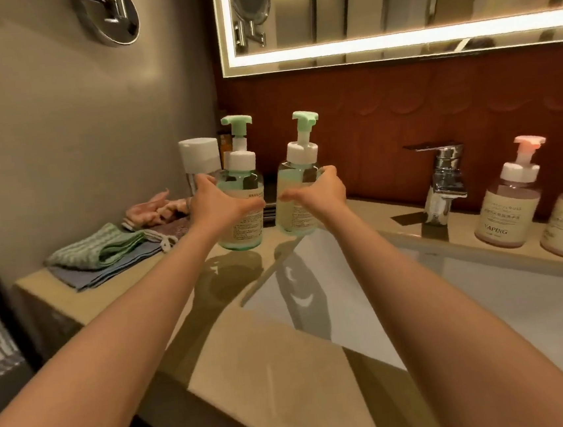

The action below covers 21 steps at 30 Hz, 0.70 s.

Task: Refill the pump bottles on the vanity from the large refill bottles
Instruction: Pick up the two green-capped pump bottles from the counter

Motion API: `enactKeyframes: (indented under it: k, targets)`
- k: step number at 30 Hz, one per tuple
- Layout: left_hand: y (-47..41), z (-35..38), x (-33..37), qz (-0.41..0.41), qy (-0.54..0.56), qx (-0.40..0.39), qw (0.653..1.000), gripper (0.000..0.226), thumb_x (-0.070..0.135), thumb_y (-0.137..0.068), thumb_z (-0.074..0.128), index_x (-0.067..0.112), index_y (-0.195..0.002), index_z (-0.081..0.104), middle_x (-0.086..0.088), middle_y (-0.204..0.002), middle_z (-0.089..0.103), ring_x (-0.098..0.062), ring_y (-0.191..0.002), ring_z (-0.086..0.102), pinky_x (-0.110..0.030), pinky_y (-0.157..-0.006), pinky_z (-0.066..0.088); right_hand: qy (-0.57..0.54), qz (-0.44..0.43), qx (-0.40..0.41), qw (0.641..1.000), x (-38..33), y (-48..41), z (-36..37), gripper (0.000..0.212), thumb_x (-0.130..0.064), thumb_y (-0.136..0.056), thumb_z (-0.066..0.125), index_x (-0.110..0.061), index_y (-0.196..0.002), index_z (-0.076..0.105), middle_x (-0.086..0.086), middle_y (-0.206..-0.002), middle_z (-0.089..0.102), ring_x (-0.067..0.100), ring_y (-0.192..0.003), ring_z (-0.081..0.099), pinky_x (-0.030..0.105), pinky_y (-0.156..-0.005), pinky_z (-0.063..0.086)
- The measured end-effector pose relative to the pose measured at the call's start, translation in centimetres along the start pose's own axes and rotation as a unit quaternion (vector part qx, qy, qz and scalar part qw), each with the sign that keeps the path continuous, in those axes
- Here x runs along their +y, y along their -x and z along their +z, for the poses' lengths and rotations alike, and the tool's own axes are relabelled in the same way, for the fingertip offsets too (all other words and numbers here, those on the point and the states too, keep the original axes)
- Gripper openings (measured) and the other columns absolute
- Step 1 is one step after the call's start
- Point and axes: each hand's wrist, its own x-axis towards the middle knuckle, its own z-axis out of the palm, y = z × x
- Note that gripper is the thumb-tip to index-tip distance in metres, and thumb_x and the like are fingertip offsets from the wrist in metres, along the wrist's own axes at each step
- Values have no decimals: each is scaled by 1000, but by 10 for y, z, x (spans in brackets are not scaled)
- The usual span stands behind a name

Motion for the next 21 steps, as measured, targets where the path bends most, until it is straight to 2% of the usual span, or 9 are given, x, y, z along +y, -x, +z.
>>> enactKeyframes:
  k: [4,12,15,21]
  targets:
    - [10,-42,-25,-23,-36,24,999,83,39,-61,84,12,-119,33,-6,-113,45,-23,-108,46,-38,-87,44,1,-14,-58,998,-15,23,30,82,-26,-67,82,-8,-131,34,9,-131,46,28,-121,47,40,-95,43]
    - [20,-98,-74,-81,-35,89,992,82,40,-60,85,12,-116,32,-10,-121,50,-30,-114,49,-41,-87,45,-28,6,-153,988,-26,55,86,83,-22,-69,81,-4,-133,31,12,-130,48,29,-119,49,36,-87,44]
    - [22,-107,-85,-93,-34,117,988,81,38,-62,84,9,-118,32,-13,-124,50,-31,-117,46,-39,-86,42,-39,-2,-172,984,-30,60,108,77,-19,-66,82,-5,-127,36,10,-123,53,26,-114,53,33,-83,43]
    - [23,-110,-103,-103,-43,139,984,82,39,-61,84,9,-117,33,-12,-125,49,-32,-120,41,-39,-86,40,-47,-27,-179,982,-32,59,137,83,-21,-57,86,-9,-128,44,6,-120,59,24,-111,56,34,-88,47]
